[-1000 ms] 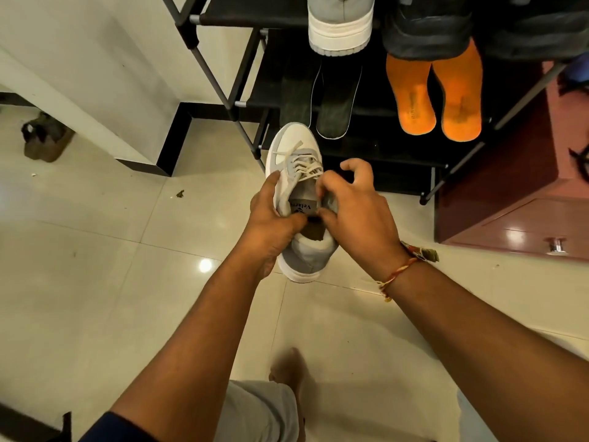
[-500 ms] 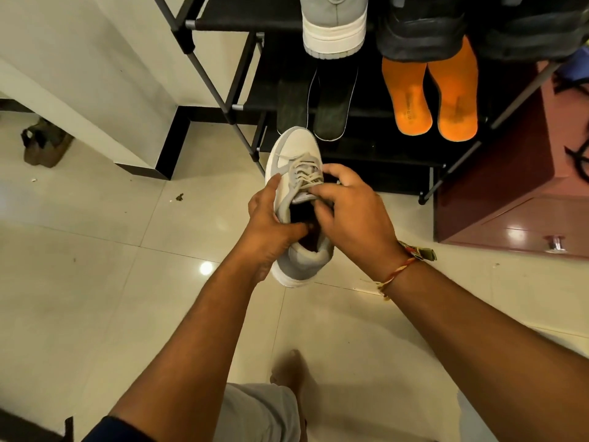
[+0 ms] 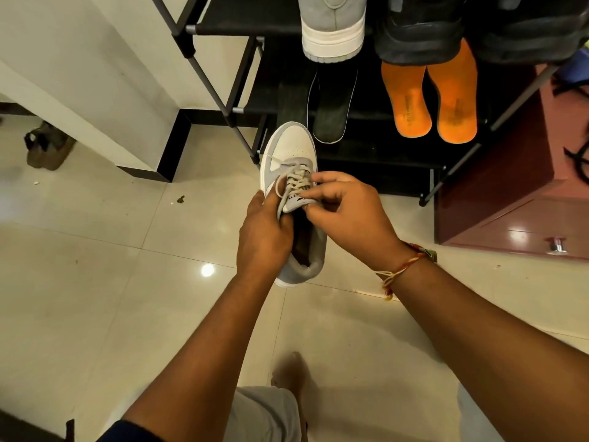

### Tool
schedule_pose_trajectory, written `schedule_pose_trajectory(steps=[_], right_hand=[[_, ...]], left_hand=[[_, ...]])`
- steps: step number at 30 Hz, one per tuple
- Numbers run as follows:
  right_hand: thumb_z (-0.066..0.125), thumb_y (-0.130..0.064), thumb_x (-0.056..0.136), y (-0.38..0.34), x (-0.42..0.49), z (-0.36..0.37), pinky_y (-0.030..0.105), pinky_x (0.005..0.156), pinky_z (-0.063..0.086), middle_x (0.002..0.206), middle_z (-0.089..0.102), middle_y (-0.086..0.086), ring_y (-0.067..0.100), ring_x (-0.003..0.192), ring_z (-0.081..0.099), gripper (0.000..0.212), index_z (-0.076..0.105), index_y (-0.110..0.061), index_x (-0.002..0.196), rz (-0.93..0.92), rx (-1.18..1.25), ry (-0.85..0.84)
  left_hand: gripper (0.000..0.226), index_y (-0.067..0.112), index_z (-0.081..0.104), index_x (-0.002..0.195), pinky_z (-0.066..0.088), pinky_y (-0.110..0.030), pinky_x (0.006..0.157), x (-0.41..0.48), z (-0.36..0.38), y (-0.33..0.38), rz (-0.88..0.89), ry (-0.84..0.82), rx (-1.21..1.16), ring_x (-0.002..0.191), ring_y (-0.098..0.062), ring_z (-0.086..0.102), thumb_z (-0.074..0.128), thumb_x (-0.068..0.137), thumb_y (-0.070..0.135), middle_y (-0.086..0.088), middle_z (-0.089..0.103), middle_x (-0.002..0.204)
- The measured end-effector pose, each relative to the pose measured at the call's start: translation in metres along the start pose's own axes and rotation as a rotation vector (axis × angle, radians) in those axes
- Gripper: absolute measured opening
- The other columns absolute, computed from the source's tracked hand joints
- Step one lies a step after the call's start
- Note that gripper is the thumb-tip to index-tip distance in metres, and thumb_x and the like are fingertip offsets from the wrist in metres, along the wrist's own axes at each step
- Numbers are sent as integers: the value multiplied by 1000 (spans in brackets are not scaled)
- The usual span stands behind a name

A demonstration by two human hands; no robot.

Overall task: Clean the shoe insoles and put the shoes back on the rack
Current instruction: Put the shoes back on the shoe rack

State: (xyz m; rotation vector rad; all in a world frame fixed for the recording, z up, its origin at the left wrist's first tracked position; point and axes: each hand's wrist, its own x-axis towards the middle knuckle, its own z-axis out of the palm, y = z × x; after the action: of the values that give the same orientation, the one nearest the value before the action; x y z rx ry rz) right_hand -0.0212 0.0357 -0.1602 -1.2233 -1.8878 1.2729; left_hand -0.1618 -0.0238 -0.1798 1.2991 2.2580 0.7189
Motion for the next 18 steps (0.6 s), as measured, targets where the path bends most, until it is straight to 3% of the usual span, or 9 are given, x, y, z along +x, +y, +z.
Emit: schedule_pose_trajectory(steps=[4, 7, 10, 13, 18], right_hand=[[72, -17, 84, -2, 0, -1, 19, 98, 48, 130, 62, -8, 5, 115, 58, 27, 76, -22, 111, 15, 40, -2], [67, -12, 88, -5, 0, -1, 21, 96, 51, 118, 67, -8, 5, 109, 64, 23, 75, -18, 109, 78, 286, 25], [67, -20, 92, -10, 6, -4, 27, 90, 57, 104, 71, -2, 9, 99, 69, 17, 68, -19, 109, 268, 492, 65], [79, -26, 83, -6, 8, -4, 30, 88, 58, 105, 69, -2, 11, 99, 68, 34, 62, -20, 112, 398, 493, 78], [78, -9, 82, -10, 10, -9, 24, 81, 55, 105, 70, 2, 13, 99, 67, 47, 60, -13, 125, 534, 665, 167]], left_hand=[[49, 41, 37, 152, 48, -44, 108, -2, 0, 4, 53, 29, 45, 136, -25, 49, 44, 106, 26, 2, 39, 159], [52, 43, 34, 153, 52, -45, 102, -4, -2, 5, 58, 31, 82, 129, -25, 55, 43, 105, 23, 5, 40, 159], [56, 46, 25, 155, 57, -47, 91, -9, 1, 7, 72, -28, 223, 124, -27, 58, 41, 106, 24, 7, 35, 162], [60, 46, 17, 157, 57, -44, 86, -16, 8, 9, 109, -99, 434, 125, -29, 57, 41, 106, 26, 7, 25, 166], [61, 44, 12, 159, 59, -44, 84, -22, 17, 13, 96, -197, 570, 113, -31, 64, 39, 107, 25, 7, 28, 165]])
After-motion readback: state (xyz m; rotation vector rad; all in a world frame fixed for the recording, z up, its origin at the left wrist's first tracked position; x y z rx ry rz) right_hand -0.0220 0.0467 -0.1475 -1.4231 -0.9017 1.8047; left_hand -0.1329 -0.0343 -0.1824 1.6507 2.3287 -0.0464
